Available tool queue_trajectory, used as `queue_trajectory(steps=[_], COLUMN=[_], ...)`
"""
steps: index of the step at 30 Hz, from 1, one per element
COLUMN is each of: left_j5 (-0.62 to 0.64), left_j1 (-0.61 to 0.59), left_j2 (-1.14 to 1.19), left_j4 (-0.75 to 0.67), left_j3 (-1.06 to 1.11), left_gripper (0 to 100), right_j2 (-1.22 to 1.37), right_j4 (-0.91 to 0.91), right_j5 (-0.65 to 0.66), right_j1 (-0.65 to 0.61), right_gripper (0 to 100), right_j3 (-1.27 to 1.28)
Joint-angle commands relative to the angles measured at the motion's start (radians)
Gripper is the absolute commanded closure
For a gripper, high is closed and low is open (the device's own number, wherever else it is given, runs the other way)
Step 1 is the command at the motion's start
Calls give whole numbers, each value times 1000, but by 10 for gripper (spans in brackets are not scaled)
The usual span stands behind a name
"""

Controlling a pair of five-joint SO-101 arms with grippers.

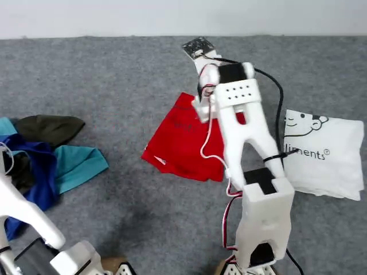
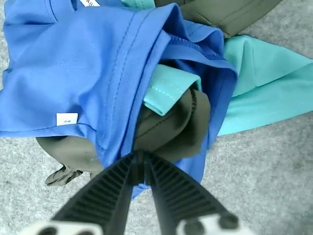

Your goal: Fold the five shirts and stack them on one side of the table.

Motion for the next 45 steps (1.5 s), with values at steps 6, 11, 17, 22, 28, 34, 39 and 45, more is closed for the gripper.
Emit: queue_trajectory(steps=[6,11,17,22,28,34,39,45], left_j5=[0,0,0,-2,-2,-2,-2,-69], left_j1=[11,18,18,18,18,18,18,18], left_j2=[-35,-35,-35,-35,-35,-35,-35,-35], left_j4=[-38,-38,-38,-38,-38,-38,-38,-38], left_j3=[-4,-4,-4,-5,-5,-5,-8,-10], left_gripper=[985,985,985,985,985,985,985,985], right_j2=[28,125,239,326,392,394,300,110], right_j4=[19,7,-97,-150,-140,-136,-90,47], right_j5=[-594,-700,-746,-747,-740,-652,-451,-226], right_j1=[-39,-35,-19,13,70,133,159,200], right_gripper=[656,601,601,601,797,984,988,988], right_j3=[-6,-6,-6,-6,-6,-6,-6,-6])
